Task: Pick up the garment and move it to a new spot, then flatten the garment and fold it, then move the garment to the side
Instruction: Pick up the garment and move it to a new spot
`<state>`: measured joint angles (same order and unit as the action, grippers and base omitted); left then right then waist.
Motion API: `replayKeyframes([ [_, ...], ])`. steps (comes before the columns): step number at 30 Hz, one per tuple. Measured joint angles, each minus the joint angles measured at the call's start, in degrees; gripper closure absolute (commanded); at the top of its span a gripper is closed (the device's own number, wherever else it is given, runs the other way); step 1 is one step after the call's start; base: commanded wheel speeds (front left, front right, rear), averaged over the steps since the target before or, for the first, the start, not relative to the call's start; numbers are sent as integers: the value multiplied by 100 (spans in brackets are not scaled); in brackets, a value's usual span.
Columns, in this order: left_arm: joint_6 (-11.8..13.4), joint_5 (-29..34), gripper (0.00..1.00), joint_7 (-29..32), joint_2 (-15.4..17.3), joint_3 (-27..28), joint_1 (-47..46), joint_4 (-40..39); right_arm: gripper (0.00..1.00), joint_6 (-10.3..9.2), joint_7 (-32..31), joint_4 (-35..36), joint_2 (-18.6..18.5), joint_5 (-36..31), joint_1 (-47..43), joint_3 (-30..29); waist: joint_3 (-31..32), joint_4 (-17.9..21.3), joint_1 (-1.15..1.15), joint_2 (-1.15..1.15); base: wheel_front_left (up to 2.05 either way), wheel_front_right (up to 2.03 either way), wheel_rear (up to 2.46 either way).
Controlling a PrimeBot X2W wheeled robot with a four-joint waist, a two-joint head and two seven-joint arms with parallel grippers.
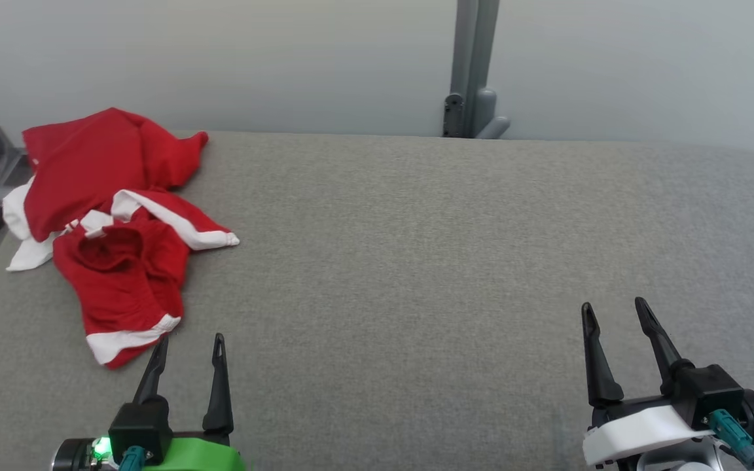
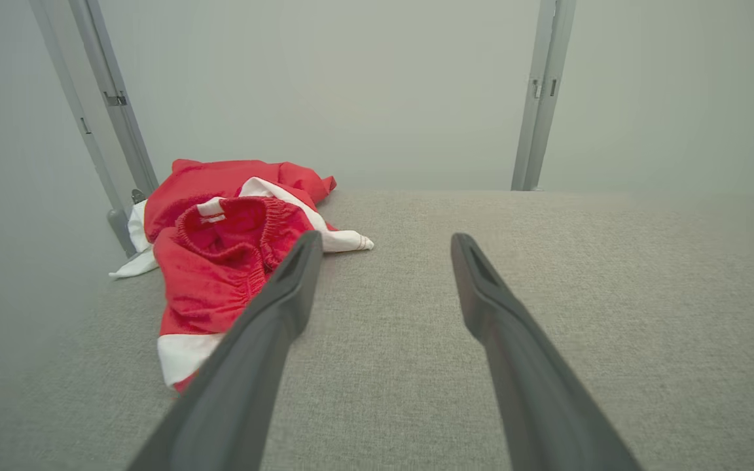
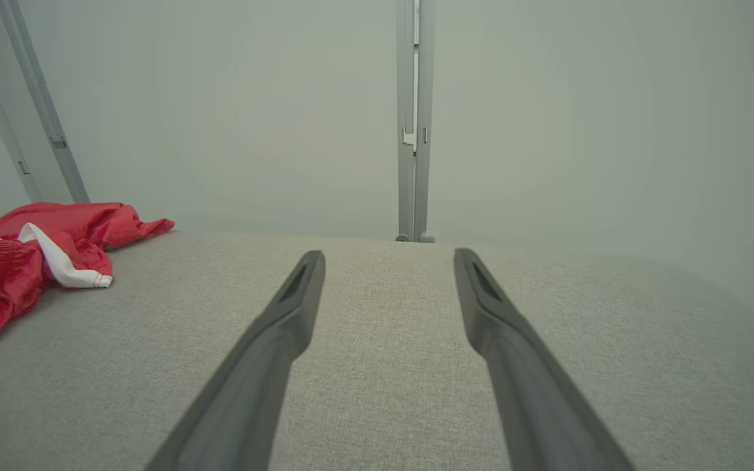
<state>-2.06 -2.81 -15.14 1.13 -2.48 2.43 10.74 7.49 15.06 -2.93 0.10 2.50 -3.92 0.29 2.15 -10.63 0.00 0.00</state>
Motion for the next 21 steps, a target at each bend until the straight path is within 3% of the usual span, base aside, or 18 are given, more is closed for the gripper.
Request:
replayKeyframes([
  [14, -20, 1, 0, 0, 18, 164, -3, -1, 0, 0, 0, -55, -1, 86, 21, 96, -59, -1401, 0, 0, 0, 0, 0],
  [21, 31, -18, 0, 0, 21, 203, 25, -48, 0, 0, 0, -80, 2, 77, 111, 170, -133, -1791, 0, 0, 0, 0, 0],
])
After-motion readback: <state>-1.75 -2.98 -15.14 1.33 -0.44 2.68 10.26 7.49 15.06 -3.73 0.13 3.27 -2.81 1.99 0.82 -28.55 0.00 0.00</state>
